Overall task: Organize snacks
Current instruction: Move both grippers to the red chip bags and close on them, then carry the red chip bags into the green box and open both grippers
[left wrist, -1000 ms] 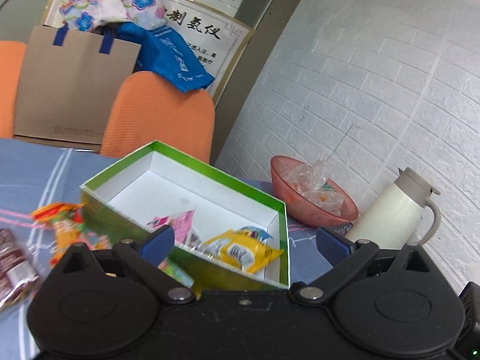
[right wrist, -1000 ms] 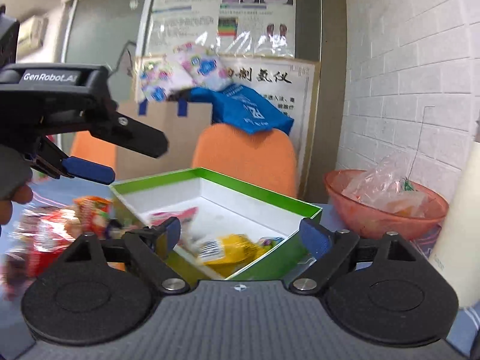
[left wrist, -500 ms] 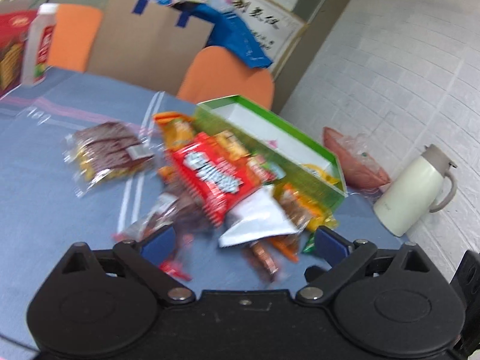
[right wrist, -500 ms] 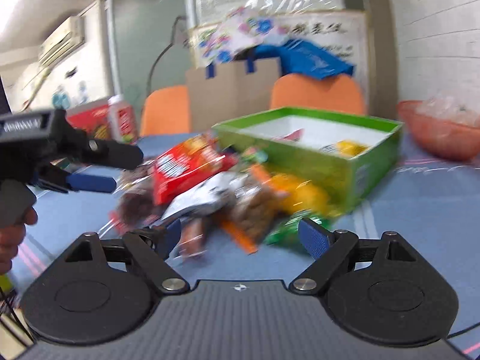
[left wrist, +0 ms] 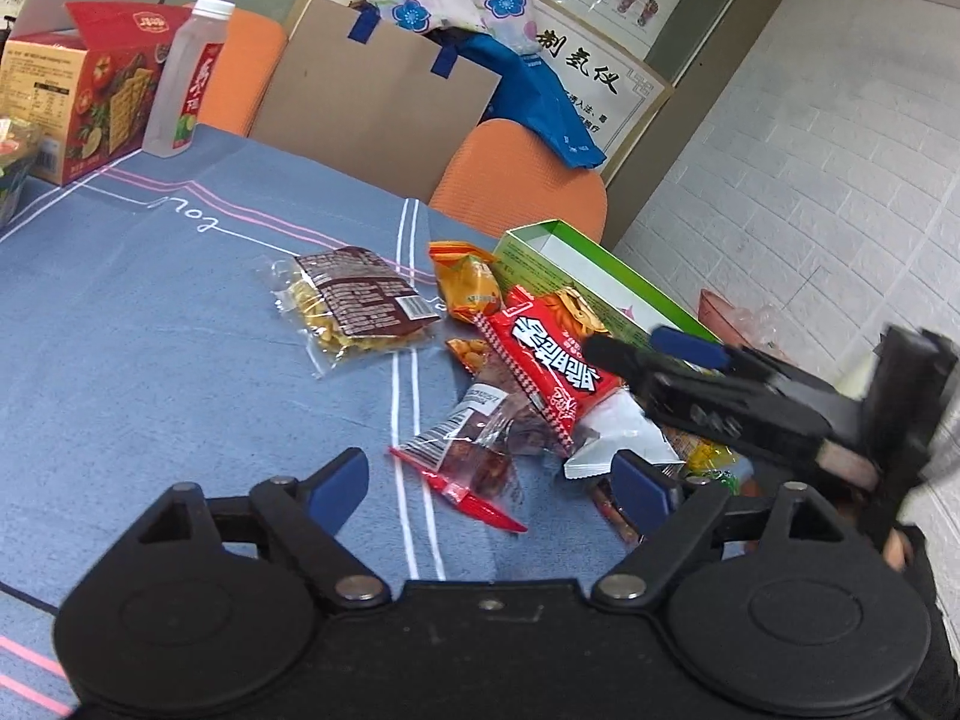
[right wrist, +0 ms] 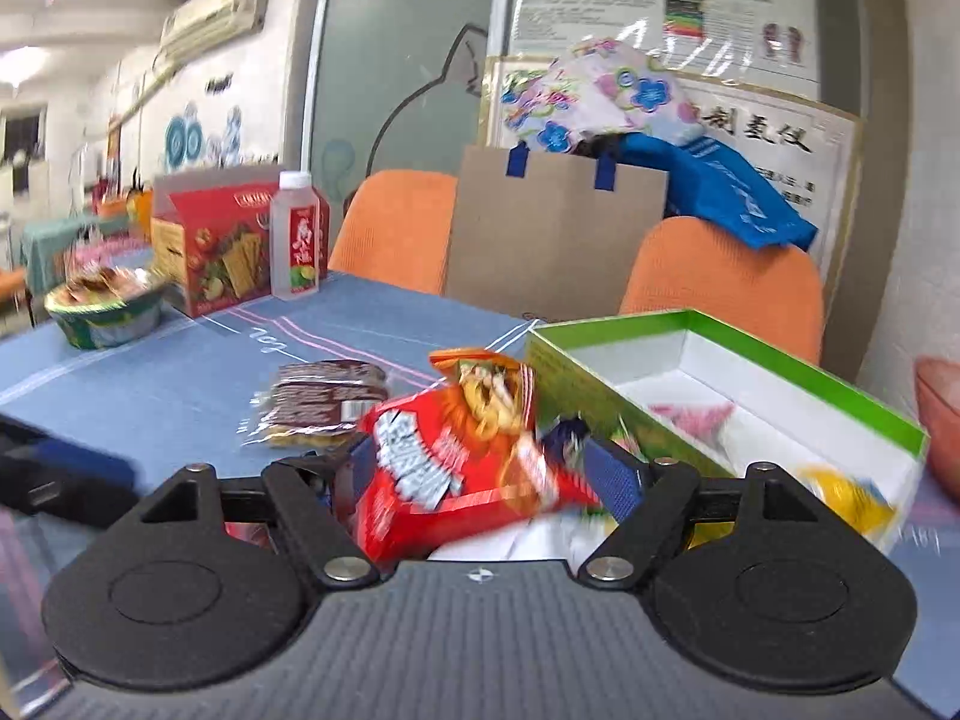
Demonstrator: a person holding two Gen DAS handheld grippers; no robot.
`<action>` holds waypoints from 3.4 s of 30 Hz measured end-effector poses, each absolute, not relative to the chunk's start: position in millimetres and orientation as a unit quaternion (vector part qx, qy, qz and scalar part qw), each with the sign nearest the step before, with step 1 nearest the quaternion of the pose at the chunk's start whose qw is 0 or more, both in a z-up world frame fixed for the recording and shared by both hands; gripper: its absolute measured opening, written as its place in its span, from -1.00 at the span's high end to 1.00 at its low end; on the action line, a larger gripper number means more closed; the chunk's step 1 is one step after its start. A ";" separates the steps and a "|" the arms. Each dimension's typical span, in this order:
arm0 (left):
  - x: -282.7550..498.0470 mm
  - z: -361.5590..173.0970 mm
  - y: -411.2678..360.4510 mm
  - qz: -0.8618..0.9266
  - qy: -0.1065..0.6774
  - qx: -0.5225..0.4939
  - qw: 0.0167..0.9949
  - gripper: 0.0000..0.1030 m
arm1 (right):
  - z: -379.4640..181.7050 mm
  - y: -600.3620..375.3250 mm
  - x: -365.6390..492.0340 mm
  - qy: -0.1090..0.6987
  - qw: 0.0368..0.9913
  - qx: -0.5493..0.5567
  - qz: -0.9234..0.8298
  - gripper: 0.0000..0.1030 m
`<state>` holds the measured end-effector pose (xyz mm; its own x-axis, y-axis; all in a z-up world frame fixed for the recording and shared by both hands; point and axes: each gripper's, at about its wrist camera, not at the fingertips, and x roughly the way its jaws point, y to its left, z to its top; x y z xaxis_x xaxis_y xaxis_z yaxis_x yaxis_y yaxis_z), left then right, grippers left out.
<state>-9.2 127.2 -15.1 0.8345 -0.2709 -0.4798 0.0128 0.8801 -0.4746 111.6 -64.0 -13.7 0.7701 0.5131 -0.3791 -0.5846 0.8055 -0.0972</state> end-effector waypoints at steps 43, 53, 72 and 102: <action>81.6 -12.4 89.4 -0.142 0.367 -0.129 0.910 -0.69 | -50.4 -53.0 62.6 0.223 0.887 -0.163 0.369 -1.00; 88.5 -25.3 97.7 -0.123 0.364 -0.165 0.908 -0.86 | -55.7 -50.9 61.0 0.241 0.884 -0.145 0.372 -0.95; 72.0 14.6 77.6 -0.124 0.292 -0.154 0.936 -0.73 | -25.3 -79.9 50.0 0.190 0.920 -0.118 0.322 -0.46; 240.3 27.2 -43.2 -0.178 0.294 -0.072 0.936 -1.00 | -23.3 -173.1 189.9 0.188 0.963 -0.085 0.172 -0.88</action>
